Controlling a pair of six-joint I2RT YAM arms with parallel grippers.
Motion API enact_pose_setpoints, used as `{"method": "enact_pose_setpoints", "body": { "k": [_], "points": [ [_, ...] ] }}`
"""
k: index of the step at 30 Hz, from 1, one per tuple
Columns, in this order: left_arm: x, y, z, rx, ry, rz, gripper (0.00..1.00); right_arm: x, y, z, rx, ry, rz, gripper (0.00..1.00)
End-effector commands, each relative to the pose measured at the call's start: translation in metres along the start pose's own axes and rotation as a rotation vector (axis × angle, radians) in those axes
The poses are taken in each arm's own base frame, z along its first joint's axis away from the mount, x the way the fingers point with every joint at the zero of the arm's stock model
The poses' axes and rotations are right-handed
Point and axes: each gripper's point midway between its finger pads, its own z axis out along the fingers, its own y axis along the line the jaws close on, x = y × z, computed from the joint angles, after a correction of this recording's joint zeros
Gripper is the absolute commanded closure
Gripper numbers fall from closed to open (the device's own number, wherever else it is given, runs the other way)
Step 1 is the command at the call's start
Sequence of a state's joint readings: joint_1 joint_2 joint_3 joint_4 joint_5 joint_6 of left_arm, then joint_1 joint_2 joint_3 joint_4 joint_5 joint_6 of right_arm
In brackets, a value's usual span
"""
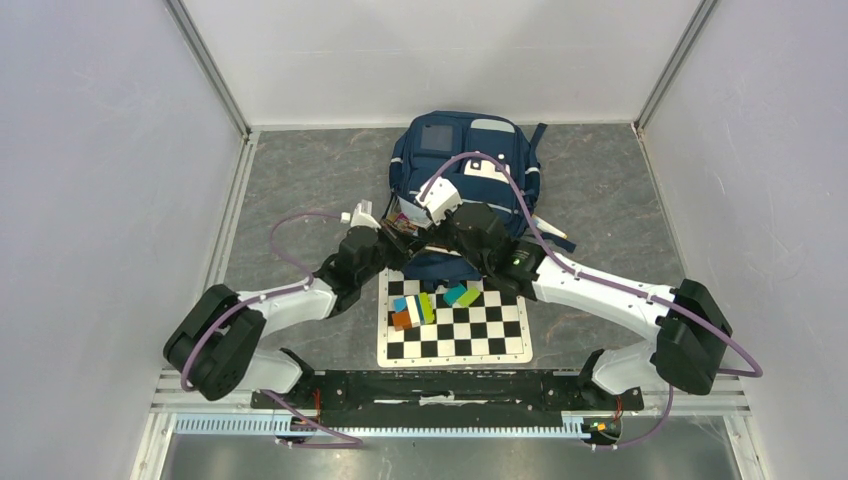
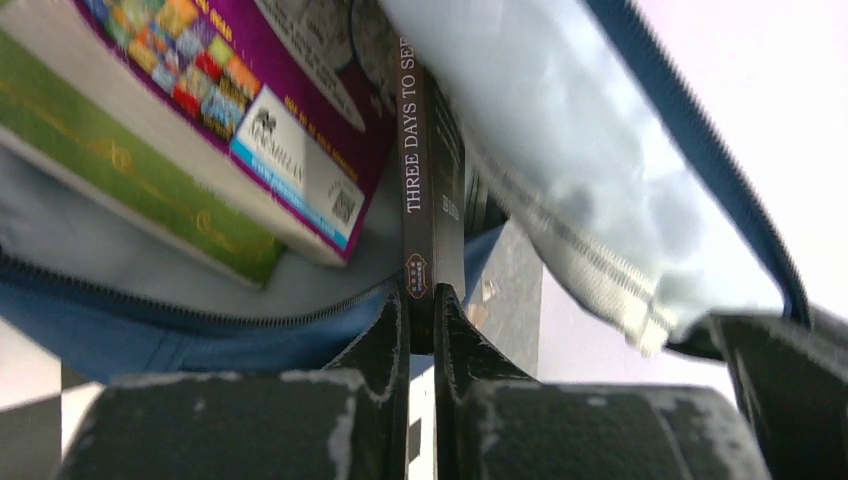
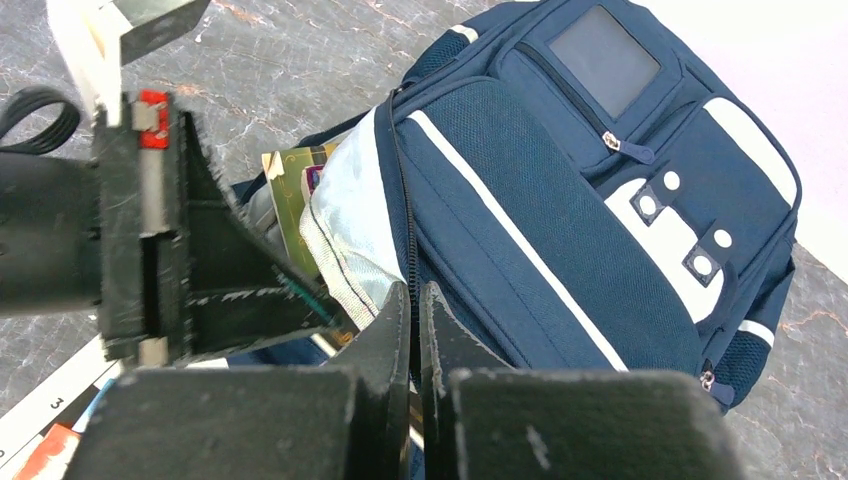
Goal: Pack the student bag
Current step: Place the book in the student bag.
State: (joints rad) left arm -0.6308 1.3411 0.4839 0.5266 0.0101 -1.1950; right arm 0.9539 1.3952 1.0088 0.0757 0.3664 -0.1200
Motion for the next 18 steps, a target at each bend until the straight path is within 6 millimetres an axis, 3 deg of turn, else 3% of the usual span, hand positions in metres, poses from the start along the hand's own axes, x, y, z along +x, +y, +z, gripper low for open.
{"method": "enact_pose_setpoints", "body": {
  "k": [1,9,13,14,18],
  "points": [
    [-0.058,-0.046,0.021,0.089,-0.239,0.077,0.98,-0.046,-0.01,-0.014,0.027,-0.15,0.063,1.0],
    [-0.083,-0.04,0.04,0.051,-0.365,0.146,0.98,-0.03,-0.002,-0.015,0.015,-0.121,0.056,1.0],
    [-0.079,-0.04,0.042,0.048,-0.335,0.218,0.97,-0.022,-0.001,-0.014,0.014,-0.107,0.053,1.0],
    [-0.076,-0.04,0.04,0.047,-0.315,0.239,0.91,-0.02,0.0,-0.013,0.014,-0.101,0.051,1.0],
    [-0.08,-0.019,0.015,-0.048,-0.337,0.264,0.52,-0.012,-0.007,-0.016,0.056,-0.084,0.064,1.0]
  ]
}}
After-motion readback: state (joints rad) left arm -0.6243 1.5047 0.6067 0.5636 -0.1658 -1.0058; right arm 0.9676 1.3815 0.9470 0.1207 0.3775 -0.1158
